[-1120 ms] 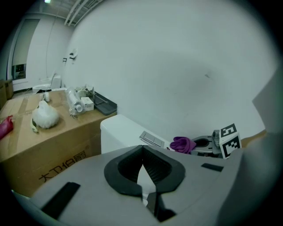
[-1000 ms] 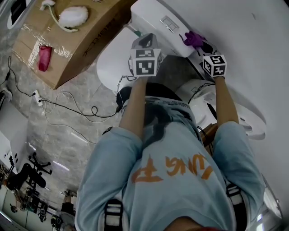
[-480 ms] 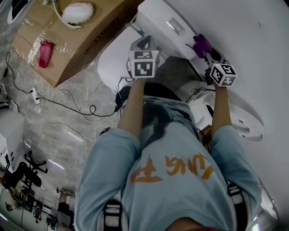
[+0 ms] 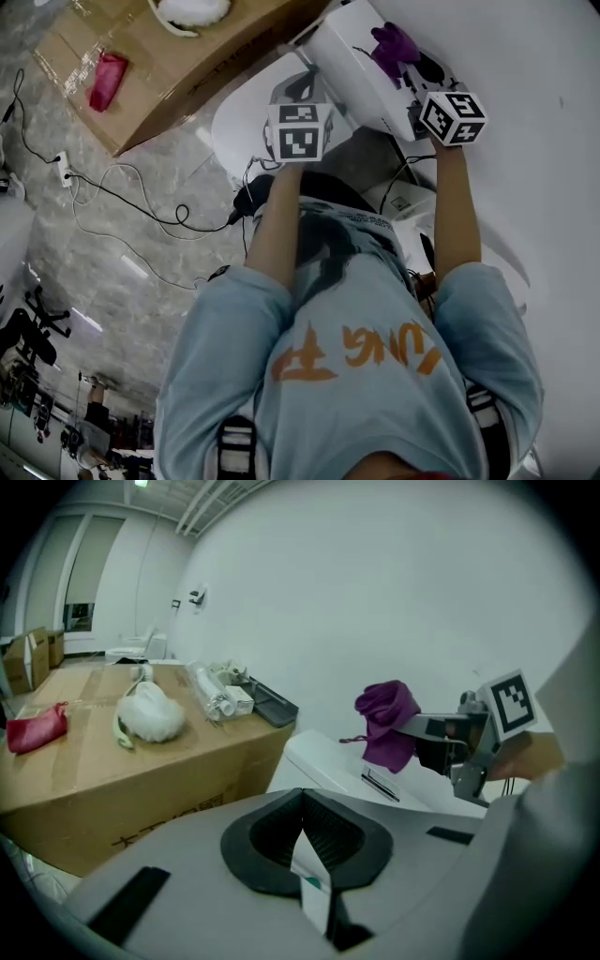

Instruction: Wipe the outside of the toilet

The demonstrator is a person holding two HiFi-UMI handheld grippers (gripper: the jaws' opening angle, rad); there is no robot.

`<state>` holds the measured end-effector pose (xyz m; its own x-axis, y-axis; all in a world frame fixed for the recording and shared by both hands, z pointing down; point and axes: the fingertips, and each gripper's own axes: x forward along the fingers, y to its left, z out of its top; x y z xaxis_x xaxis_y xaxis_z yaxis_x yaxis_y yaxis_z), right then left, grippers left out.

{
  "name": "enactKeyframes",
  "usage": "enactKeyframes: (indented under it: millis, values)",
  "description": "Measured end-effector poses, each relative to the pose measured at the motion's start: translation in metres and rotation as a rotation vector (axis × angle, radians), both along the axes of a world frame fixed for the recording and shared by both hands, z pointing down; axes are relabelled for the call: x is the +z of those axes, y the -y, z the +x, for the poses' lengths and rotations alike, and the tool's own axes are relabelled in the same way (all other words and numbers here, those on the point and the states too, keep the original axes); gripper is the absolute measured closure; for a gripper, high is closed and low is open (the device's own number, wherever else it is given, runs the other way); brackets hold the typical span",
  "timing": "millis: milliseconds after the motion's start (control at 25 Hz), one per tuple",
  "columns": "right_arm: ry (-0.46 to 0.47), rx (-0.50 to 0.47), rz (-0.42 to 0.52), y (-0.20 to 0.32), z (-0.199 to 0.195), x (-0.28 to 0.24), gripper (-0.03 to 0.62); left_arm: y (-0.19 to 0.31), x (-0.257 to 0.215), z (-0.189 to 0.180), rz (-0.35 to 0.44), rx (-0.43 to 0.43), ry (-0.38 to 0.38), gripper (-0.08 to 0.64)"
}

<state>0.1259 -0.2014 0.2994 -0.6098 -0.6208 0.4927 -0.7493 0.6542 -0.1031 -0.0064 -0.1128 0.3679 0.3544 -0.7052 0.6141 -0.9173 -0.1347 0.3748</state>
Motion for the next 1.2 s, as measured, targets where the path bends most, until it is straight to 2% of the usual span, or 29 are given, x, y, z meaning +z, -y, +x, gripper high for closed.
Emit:
enactKeyframes:
  millis: [160, 320, 480, 600, 760, 1040, 1200]
  values:
    - [-0.022, -0.056, -0.021, 0.026, -0.049, 0.013, 0.522, -0.001, 0.003, -0.017, 0.004, -0.020, 0.051, 0.535]
    - [-0.090, -0.131, -0.055, 0.048, -0.088, 0.039, 0.522, -0.001, 0.006, -0.033, 0.002, -0.064, 0.045, 0.535]
    - [-0.179, -0.195, -0.097, 0.059, -0.108, 0.070, 0.521, -0.007, 0.014, -0.047, -0.009, -0.100, 0.047, 0.535]
    - [-0.255, -0.215, -0.104, 0.060, -0.112, 0.088, 0.520, -0.011, 0.020, -0.055, -0.021, -0.126, 0.044, 0.535]
    - [-0.388, -0.239, -0.064, 0.056, -0.106, 0.105, 0.522, -0.014, 0.021, -0.061, -0.038, -0.160, -0.003, 0.535]
    - [-0.419, -0.258, -0.065, 0.038, -0.100, 0.108, 0.524, -0.013, 0.020, -0.053, -0.045, -0.156, -0.034, 0.535]
    - [-0.390, -0.251, -0.100, 0.025, -0.090, 0.107, 0.525, -0.013, 0.017, -0.042, -0.041, -0.131, -0.039, 0.535]
